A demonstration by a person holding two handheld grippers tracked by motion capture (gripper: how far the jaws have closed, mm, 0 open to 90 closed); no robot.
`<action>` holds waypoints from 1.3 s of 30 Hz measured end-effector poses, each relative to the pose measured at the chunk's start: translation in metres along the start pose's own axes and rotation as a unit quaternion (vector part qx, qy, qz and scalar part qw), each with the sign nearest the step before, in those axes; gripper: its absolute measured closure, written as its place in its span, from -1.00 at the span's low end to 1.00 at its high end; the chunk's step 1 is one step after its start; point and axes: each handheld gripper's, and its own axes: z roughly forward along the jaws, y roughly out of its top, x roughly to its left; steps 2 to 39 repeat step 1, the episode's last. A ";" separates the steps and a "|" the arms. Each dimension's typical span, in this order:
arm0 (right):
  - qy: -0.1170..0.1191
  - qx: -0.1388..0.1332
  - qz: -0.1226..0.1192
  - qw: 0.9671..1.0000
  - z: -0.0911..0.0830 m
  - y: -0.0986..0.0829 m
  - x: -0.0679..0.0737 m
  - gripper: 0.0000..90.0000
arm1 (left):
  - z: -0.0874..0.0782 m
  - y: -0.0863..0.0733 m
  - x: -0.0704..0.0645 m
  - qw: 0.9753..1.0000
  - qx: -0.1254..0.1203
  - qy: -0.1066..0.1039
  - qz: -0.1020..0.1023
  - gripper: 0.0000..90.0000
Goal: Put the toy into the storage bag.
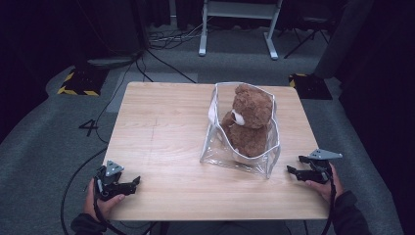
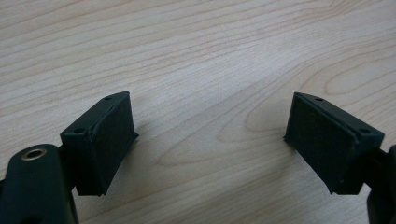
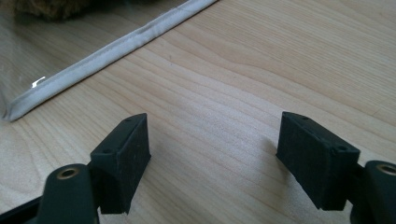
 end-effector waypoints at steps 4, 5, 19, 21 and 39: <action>0.000 0.000 0.000 1.000 0.000 0.000 0.000 -0.44 | 0.000 0.000 0.000 1.000 0.000 0.000 0.000 -0.65; 0.000 0.000 0.000 1.000 0.000 0.000 0.000 -0.44 | 0.000 0.000 0.000 1.000 0.000 0.000 0.000 -0.65; 0.000 0.000 0.000 1.000 0.000 0.000 0.000 -0.44 | 0.000 0.000 0.000 1.000 0.000 0.000 0.000 -0.65; 0.000 0.000 0.000 1.000 0.000 0.000 0.000 -0.44 | 0.000 0.000 0.000 1.000 0.000 0.000 0.000 -0.65; 0.000 0.000 0.000 1.000 0.000 0.000 0.000 -0.44 | 0.000 0.000 0.000 1.000 0.000 0.000 0.000 -0.65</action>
